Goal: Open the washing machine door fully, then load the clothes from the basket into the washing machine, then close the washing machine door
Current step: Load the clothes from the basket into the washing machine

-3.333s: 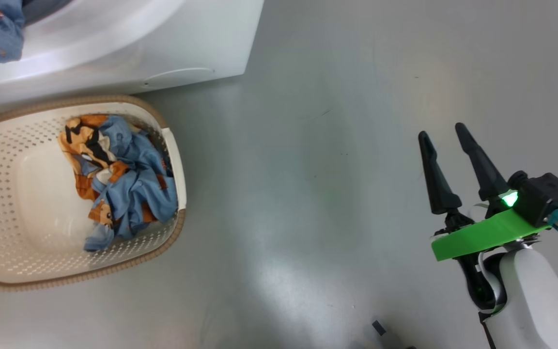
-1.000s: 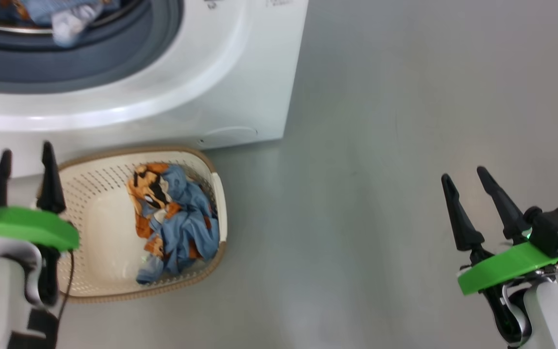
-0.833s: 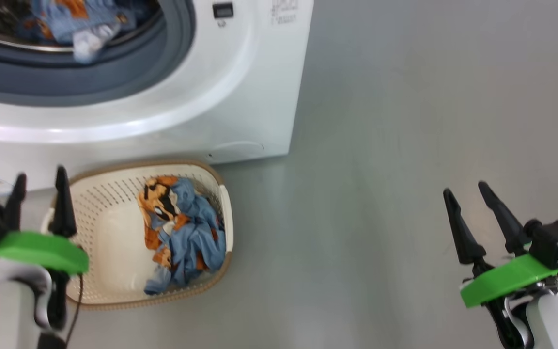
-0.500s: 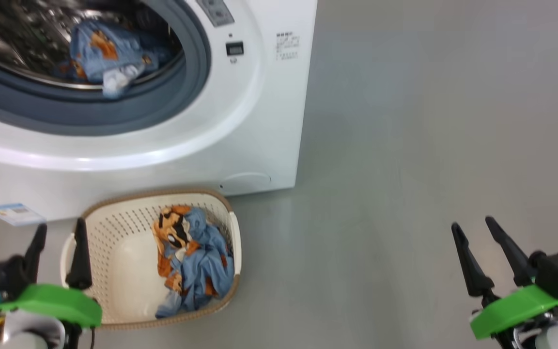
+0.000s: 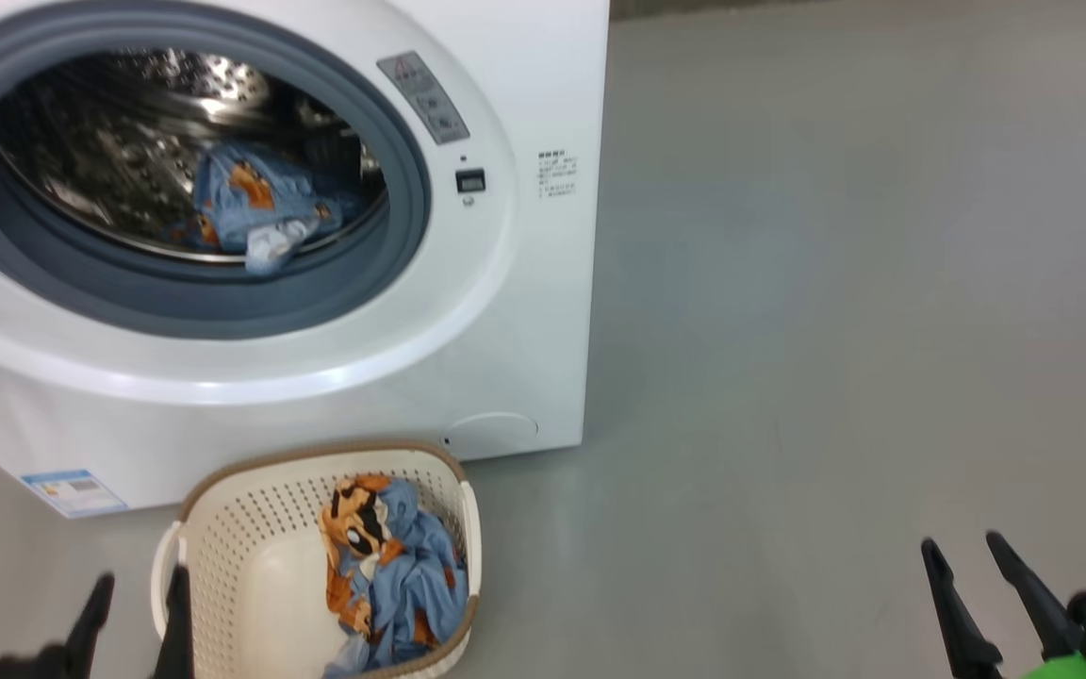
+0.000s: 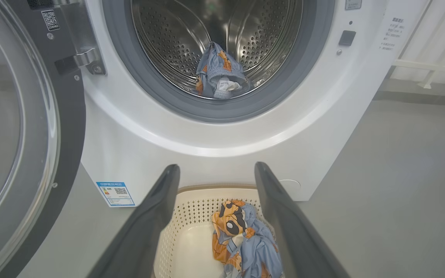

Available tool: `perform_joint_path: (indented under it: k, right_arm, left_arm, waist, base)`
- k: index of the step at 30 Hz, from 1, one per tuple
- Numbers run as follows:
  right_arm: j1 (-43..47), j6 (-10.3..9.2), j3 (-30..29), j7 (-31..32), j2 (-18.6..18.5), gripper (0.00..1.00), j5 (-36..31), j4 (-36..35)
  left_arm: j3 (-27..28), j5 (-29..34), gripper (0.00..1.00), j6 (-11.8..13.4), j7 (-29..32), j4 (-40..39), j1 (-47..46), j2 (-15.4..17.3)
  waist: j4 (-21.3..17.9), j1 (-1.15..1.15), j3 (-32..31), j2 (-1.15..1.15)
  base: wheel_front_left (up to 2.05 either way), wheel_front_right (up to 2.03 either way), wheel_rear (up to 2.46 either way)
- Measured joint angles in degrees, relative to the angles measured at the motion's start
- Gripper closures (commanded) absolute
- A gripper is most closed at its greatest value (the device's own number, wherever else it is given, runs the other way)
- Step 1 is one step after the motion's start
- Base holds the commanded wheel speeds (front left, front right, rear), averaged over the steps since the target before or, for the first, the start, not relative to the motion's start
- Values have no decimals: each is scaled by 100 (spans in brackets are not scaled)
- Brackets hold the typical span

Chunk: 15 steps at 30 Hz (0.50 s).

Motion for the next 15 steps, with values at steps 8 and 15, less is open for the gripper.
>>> perform_joint_path:
  k: [8,15]
  right_arm:
    - [246,0,-121,0,23,0,4,-105]
    - [248,0,-134,0,42,0,3,-132]
  left_arm:
    - [140,2,0,0,0,-371,611,-45]
    - [157,54,0,0,0,-502,612,-68]
  waist:
    - [-17,0,-272,0]
    - [-15,0,-250,0]
  base:
    - [0,0,0]
    - [0,0,0]
